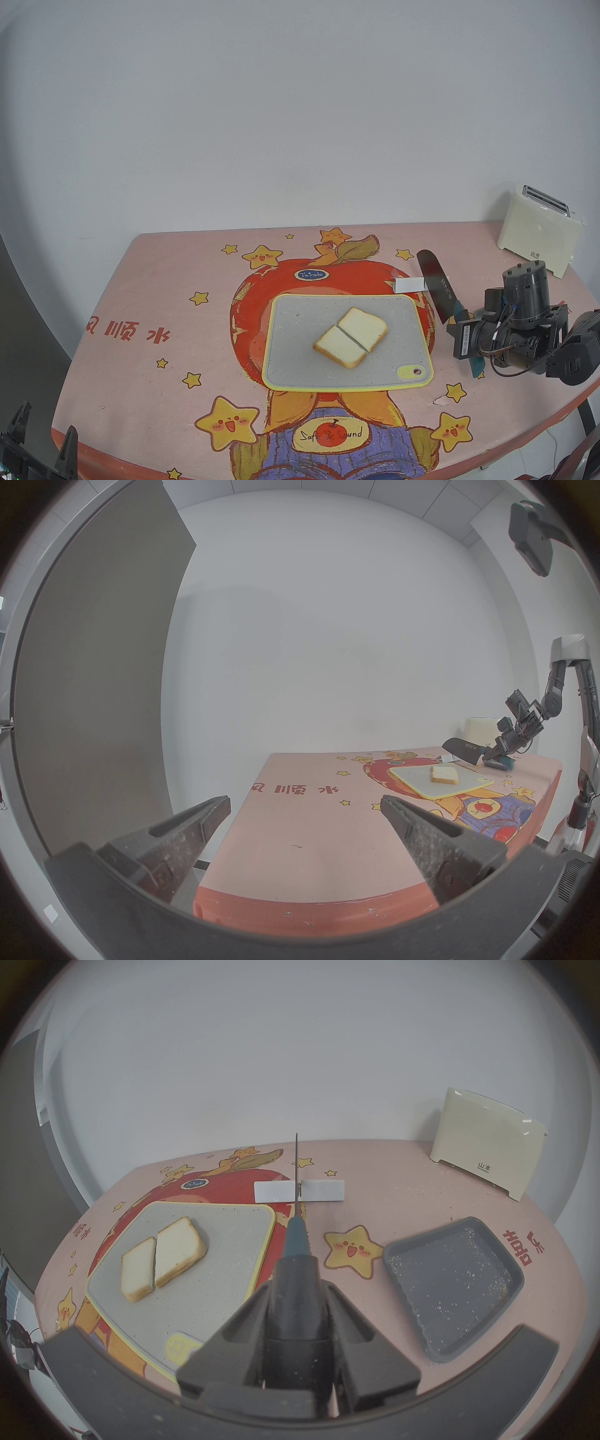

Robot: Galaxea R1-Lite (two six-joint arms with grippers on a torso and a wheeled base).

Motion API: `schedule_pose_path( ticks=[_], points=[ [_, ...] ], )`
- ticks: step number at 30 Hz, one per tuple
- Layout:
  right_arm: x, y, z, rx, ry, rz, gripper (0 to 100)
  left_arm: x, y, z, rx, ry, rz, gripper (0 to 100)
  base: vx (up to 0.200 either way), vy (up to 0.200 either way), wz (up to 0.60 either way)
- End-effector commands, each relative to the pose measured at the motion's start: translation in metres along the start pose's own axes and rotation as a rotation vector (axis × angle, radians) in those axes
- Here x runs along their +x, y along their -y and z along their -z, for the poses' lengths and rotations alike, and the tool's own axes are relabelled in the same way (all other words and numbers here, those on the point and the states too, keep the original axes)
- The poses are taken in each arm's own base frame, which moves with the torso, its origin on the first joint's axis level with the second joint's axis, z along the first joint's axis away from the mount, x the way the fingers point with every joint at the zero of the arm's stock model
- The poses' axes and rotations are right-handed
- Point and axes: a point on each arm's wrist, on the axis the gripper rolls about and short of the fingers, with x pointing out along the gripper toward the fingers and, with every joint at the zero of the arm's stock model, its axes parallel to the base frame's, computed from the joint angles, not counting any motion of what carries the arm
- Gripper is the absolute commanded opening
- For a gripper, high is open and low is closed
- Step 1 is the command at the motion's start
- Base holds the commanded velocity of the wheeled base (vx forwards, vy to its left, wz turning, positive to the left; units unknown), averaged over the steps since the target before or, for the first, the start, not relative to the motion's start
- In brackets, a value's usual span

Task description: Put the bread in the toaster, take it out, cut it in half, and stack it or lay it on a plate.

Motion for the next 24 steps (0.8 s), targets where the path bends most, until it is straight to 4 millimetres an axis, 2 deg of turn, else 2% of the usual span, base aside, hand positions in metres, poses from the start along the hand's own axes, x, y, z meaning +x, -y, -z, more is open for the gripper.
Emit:
schedule_pose_path(
  ticks=[1, 24],
  points=[
    [0.0001, -0.0003, 0.0004, 0.0, -0.001, -0.001, 0, 0.0005, 0.0, 0.0051, -0.001, -0.008, 0.0, 100, 0.0, 0.0, 0.0],
    [0.0022, -0.0004, 0.0021, -0.001, -0.011, 0.002, 0, 0.0005, 0.0, 0.005, -0.001, -0.006, 0.0, 100, 0.0, 0.0, 0.0]
  ],
)
